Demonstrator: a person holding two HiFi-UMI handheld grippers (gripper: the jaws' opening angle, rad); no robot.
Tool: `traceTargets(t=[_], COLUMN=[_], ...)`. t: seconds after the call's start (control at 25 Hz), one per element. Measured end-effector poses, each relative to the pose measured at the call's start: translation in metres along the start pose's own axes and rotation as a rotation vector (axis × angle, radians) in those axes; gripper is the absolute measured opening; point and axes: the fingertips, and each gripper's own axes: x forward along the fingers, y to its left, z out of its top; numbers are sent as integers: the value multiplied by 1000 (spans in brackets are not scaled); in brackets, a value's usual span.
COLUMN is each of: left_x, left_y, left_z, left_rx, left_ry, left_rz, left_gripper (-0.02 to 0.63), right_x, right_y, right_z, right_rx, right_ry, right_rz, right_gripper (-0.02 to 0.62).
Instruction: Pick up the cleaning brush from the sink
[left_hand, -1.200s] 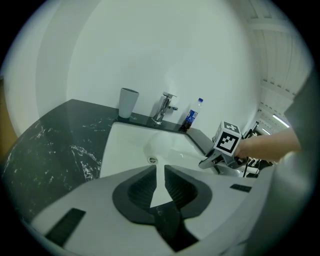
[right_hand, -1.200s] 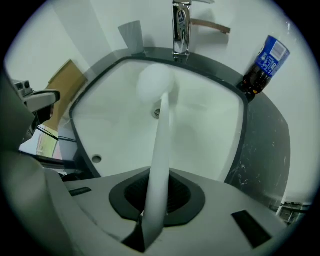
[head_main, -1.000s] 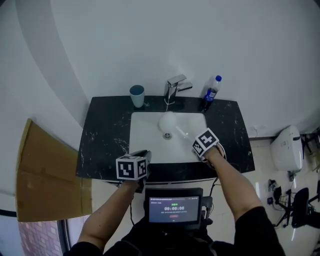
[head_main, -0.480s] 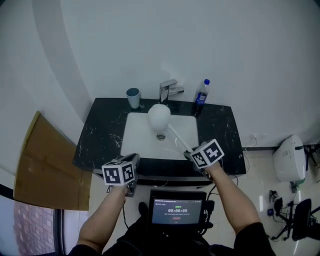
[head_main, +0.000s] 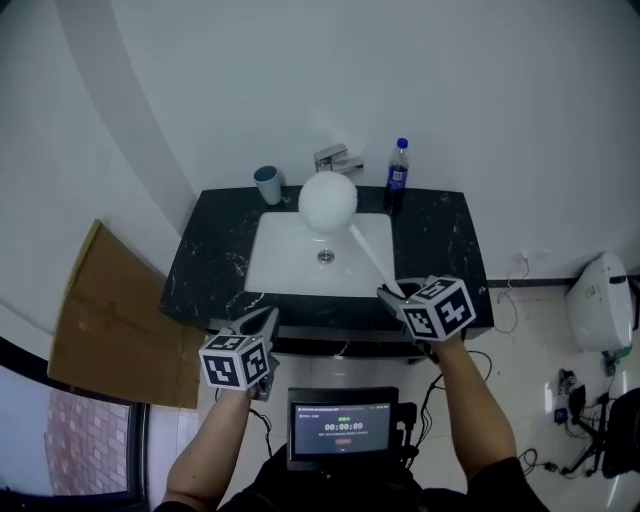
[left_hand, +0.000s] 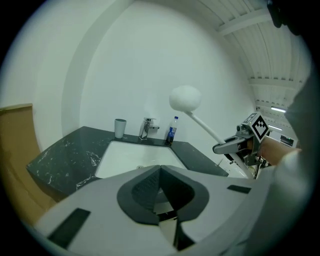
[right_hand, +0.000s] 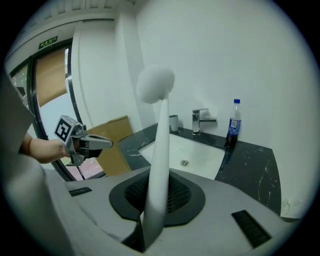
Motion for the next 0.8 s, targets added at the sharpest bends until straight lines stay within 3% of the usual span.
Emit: traceTargets(t=[0.32,0.52,0.8], left_x=[-45,-67,-85], left_y=[-7,-2,1], left_z=[37,34,29], left_rx=[103,109,93], left_ry=[-149,-183,-246], left_rz=[-38,-42,-36], left_gripper=[12,12,12], right_x=[-46,-58,-78], right_y=[35,69,79], right_z=[24,34,28], right_rx=[21,-17,-3], right_ry=[-183,-323,-497], right_rz=[-80,-111,-184], right_gripper=[23,23,23])
